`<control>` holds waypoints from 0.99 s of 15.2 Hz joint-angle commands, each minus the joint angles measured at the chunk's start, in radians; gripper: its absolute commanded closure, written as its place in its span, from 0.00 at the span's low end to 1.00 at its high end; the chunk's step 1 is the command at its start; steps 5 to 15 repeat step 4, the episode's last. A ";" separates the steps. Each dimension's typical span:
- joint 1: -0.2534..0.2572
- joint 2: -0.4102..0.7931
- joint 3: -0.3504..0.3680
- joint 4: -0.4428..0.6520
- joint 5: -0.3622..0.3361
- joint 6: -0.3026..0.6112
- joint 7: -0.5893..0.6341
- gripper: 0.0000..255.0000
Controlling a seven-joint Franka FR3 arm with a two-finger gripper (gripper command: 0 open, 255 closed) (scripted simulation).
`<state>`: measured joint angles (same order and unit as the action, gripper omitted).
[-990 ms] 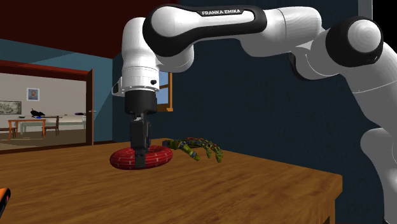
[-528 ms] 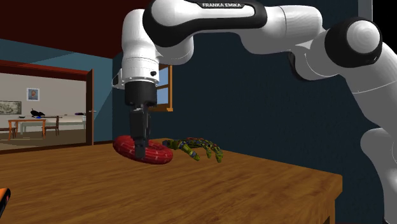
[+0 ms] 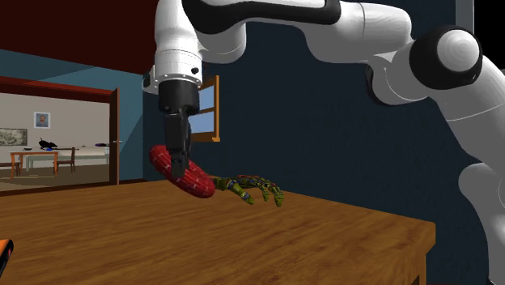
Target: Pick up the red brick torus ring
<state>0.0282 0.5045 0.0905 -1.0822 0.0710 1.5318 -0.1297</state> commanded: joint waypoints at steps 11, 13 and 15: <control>0.002 0.019 0.001 0.077 -0.001 -0.057 0.006 1.00; 0.002 0.019 0.001 0.077 -0.001 -0.057 0.006 1.00; 0.002 0.019 0.001 0.077 -0.001 -0.057 0.006 1.00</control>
